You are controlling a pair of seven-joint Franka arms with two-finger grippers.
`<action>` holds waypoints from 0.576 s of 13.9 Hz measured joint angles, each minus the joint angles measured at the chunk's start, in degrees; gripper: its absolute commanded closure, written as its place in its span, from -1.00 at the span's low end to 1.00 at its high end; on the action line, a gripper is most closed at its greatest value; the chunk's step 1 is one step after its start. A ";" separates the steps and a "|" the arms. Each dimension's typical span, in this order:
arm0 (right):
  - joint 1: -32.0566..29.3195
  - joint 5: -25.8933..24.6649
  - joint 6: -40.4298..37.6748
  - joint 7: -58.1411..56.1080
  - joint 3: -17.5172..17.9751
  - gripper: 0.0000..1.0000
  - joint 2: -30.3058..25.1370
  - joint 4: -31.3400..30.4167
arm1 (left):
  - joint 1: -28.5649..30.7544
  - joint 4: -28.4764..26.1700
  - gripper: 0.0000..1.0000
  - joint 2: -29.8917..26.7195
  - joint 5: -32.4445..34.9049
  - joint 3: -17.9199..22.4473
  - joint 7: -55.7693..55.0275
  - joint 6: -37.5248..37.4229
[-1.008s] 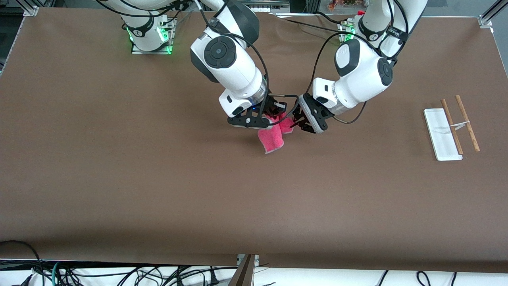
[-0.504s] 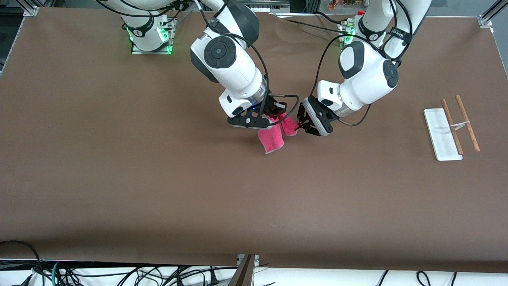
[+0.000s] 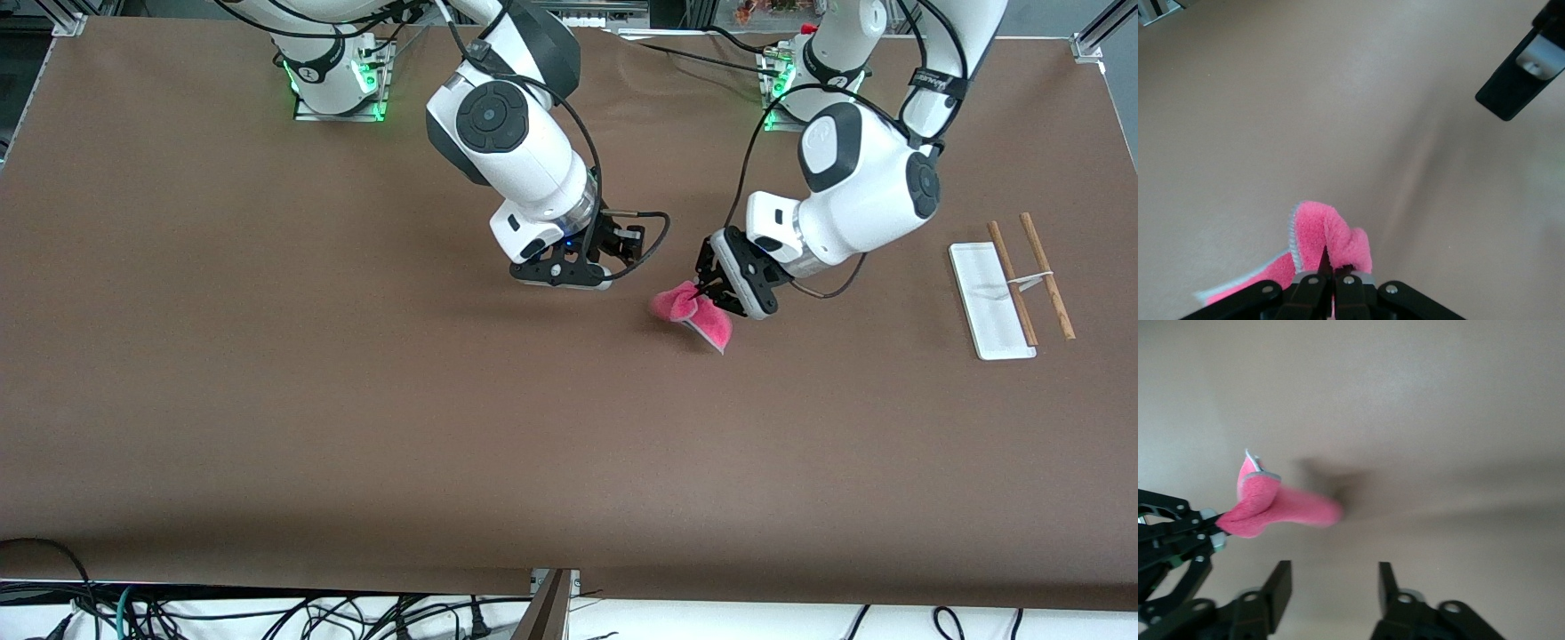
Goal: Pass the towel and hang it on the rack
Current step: 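Carry the towel with the left gripper while the right gripper withdraws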
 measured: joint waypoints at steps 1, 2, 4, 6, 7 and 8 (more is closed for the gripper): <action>-0.01 -0.65 -0.03 -0.39 -0.20 -1.00 0.00 0.00 | 0.83 0.33 1.00 0.00 0.41 0.03 0.04 -1.09; -0.04 -1.92 -0.08 -1.24 -0.47 -1.00 -0.01 0.00 | 1.90 0.53 1.00 0.00 0.67 0.05 0.09 -2.45; -0.50 -4.42 -0.99 -3.33 -0.87 -1.00 -0.04 0.02 | 5.26 1.10 1.00 0.01 1.23 0.20 0.21 -6.98; -2.10 -5.94 -3.43 -7.95 -1.07 -1.00 -0.08 0.07 | 9.80 1.94 1.00 0.00 1.39 0.42 0.30 -12.64; -3.26 -6.35 -4.88 -11.37 -1.22 -1.00 -0.12 0.13 | 12.29 2.29 1.00 0.01 1.75 0.49 0.66 -14.88; -4.75 -6.52 -6.13 -15.03 -1.37 -1.00 -0.20 0.26 | 14.94 2.78 1.00 0.01 2.93 0.53 1.26 -17.34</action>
